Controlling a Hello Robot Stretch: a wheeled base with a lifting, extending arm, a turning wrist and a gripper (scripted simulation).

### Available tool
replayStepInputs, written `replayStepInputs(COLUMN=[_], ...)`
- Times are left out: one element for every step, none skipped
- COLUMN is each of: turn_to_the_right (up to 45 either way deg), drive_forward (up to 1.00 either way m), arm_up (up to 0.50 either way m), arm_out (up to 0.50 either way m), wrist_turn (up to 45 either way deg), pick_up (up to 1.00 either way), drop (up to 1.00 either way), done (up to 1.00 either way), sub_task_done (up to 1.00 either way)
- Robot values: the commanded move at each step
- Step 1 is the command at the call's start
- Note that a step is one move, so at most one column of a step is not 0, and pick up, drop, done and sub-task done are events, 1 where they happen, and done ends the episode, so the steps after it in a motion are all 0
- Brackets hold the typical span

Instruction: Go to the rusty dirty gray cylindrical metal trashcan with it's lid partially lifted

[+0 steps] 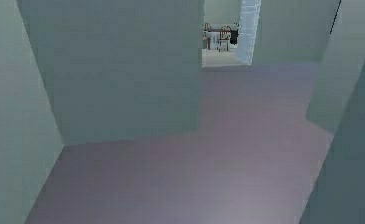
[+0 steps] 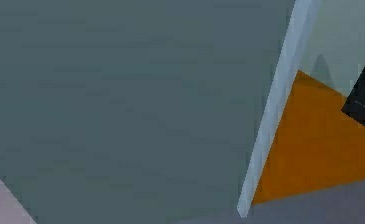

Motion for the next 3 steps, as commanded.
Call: replayStepInputs(turn_to_the_right=[0.0,24.0,0.0], drive_forward=[0.85,0.00,0.45], arm_up=[0.00,0.00,0.00], arm_out=[0.00,0.00,0.00], wrist_turn=[0.0,0.0,0.0], pick_up=[0.00,0.00,0.00], drop=[0.00,0.00,0.00], done=[0.00,0.00,0.00], sub_task_done=[0.00,0.00,0.00])
